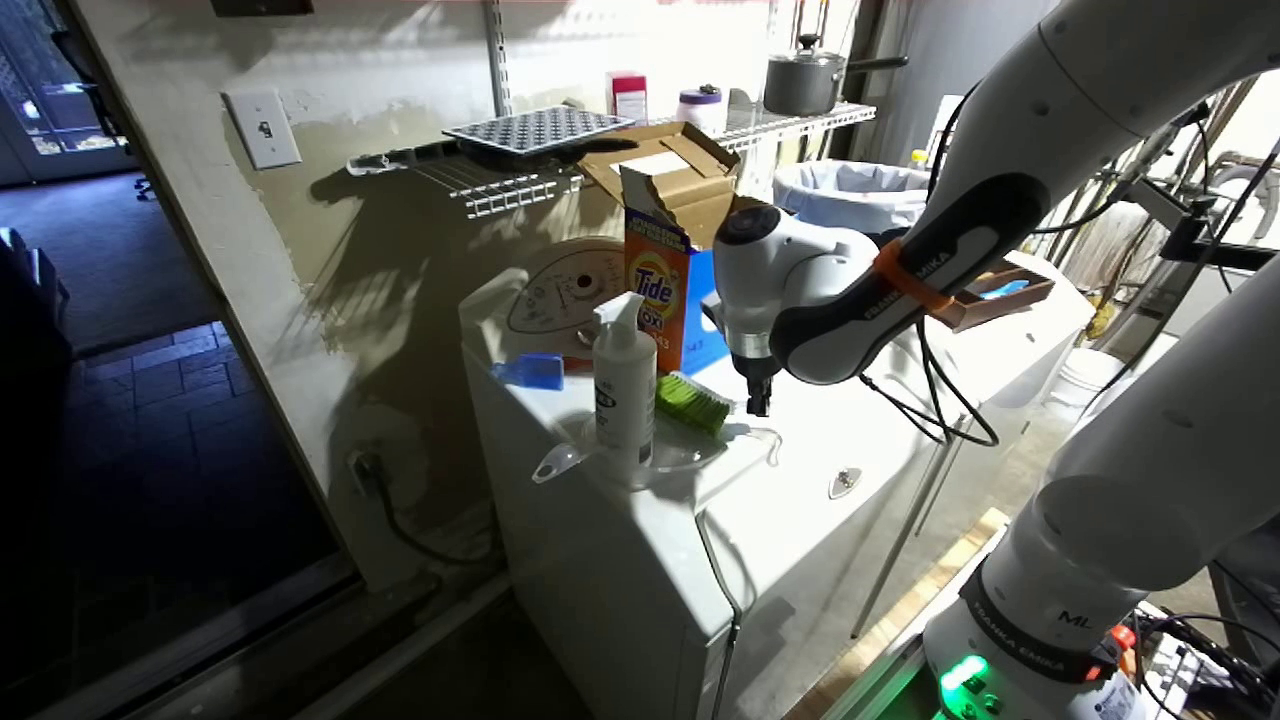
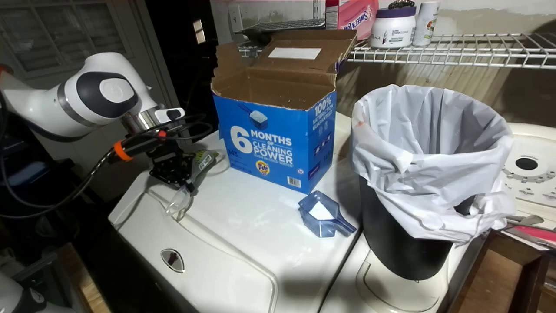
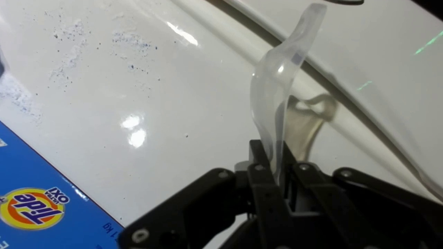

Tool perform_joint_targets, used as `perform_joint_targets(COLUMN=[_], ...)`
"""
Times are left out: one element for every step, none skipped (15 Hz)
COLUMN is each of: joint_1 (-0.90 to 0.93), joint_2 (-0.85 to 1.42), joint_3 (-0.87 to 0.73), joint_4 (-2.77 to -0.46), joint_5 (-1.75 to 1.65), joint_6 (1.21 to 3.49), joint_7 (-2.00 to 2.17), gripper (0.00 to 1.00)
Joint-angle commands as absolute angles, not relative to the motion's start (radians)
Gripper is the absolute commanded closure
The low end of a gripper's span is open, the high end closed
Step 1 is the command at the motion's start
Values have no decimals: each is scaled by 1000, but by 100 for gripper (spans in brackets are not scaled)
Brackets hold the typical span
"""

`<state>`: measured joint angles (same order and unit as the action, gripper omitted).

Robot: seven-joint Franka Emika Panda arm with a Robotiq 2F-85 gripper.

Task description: Use the hand broom to brush the white substance onto the dustpan

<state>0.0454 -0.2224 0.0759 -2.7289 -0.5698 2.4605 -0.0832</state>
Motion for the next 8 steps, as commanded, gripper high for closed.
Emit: perform_joint_targets(joint_1=[52, 51, 47, 41, 35, 29, 23, 19], joint_2=[-270, -273, -278, -280, -282, -285, -287, -287], joint_3=[64, 63, 62, 64, 64, 66, 67, 66], joint_4=[-2749, -2751, -2753, -2753, -2752, -2751, -2751, -2751], joint_5=[-523, -518, -515, -517, -522, -530, -538, -537], joint_6=[2521, 2535, 2547, 2546, 2541, 2531, 2519, 2507], joint_7=[-123, -124, -118, -110, -104, -98, -91, -92], gripper=[97, 97, 97, 97, 97, 97, 97, 97])
